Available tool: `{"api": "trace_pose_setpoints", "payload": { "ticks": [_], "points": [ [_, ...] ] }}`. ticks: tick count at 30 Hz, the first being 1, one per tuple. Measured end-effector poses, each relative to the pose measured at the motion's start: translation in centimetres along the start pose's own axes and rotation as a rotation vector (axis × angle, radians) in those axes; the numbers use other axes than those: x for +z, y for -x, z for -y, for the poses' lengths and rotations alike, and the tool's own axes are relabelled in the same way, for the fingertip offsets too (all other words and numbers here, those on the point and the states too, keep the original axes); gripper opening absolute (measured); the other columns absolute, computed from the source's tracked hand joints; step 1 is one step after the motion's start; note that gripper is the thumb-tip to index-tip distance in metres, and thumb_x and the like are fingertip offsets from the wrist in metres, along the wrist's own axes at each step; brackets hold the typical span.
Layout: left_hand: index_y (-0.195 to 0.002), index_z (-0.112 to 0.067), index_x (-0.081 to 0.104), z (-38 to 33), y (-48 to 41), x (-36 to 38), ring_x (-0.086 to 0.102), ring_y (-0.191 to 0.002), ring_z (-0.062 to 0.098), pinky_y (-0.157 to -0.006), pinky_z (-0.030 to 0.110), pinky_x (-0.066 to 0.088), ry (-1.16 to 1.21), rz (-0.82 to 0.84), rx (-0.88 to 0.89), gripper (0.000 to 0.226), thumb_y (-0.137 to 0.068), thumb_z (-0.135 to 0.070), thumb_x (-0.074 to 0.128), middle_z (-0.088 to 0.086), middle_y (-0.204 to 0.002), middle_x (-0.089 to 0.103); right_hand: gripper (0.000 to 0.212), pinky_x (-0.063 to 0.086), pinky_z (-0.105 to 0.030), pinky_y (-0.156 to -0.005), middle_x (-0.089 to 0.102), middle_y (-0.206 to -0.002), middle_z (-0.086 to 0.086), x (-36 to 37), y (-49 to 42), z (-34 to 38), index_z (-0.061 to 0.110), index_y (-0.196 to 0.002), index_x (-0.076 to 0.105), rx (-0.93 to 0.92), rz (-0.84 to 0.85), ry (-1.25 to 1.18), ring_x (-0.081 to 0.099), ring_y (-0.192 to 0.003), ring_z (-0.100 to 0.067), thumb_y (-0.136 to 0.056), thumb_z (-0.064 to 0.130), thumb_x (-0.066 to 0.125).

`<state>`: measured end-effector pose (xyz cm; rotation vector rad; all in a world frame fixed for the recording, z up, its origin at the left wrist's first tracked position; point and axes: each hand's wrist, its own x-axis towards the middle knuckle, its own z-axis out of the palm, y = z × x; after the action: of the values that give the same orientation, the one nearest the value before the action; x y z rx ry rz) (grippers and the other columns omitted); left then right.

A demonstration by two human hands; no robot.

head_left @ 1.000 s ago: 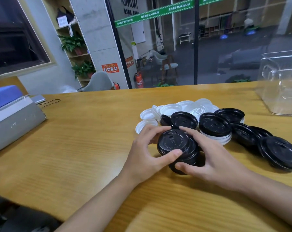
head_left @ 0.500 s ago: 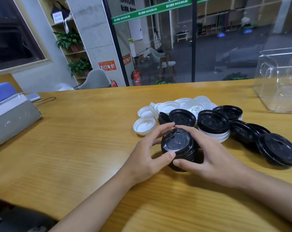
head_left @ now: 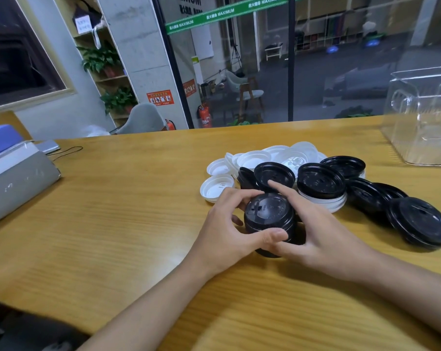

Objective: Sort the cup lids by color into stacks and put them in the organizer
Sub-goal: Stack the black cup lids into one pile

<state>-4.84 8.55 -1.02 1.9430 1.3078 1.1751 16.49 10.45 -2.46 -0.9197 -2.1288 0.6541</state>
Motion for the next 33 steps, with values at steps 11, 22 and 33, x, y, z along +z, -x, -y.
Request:
{"api": "trace_pose_setpoints", "payload": {
  "ticks": [11, 22, 33],
  "points": [
    [-0.121, -0.038, 0.072, -0.15, 0.14, -0.41, 0.066, -0.111, 0.011, -0.086, 0.035, 0.055, 0.005, -0.048, 0.0, 0.052, -0.073, -0.056, 0.081, -0.014, -0.11, 0.065, 0.103, 0.037, -0.011, -0.111, 0.052, -0.146, 0.032, 0.09, 0.01, -0.2, 0.033, -0.162, 0.029, 0.005, -0.02, 0.001, 0.048, -0.137, 0.01, -0.079, 0.063, 0.081],
    [-0.123, -0.038, 0.07, -0.52, 0.44, -0.4, 0.068, -0.116, 0.008, -0.09, 0.043, 0.059, -0.007, -0.001, -0.02, 0.053, -0.075, -0.056, 0.082, -0.018, -0.119, 0.072, 0.08, 0.044, -0.023, -0.11, 0.055, -0.144, 0.016, 0.15, -0.06, -0.05, 0.025, -0.154, 0.044, -0.074, -0.005, 0.041, 0.054, -0.136, -0.005, -0.087, 0.054, 0.075],
    [-0.138, -0.036, 0.065, -0.12, 0.61, 0.09, 0.063, -0.122, 0.005, -0.09, 0.024, 0.057, -0.014, 0.067, 0.067, 0.06, -0.083, -0.058, 0.076, -0.02, -0.126, 0.065, 0.084, 0.044, -0.023, -0.11, 0.056, -0.141, 0.017, -0.77, 0.79, 0.03, 0.027, -0.155, 0.044, -0.043, -0.009, 0.083, 0.055, -0.134, -0.004, -0.085, 0.064, 0.073]
  ]
}}
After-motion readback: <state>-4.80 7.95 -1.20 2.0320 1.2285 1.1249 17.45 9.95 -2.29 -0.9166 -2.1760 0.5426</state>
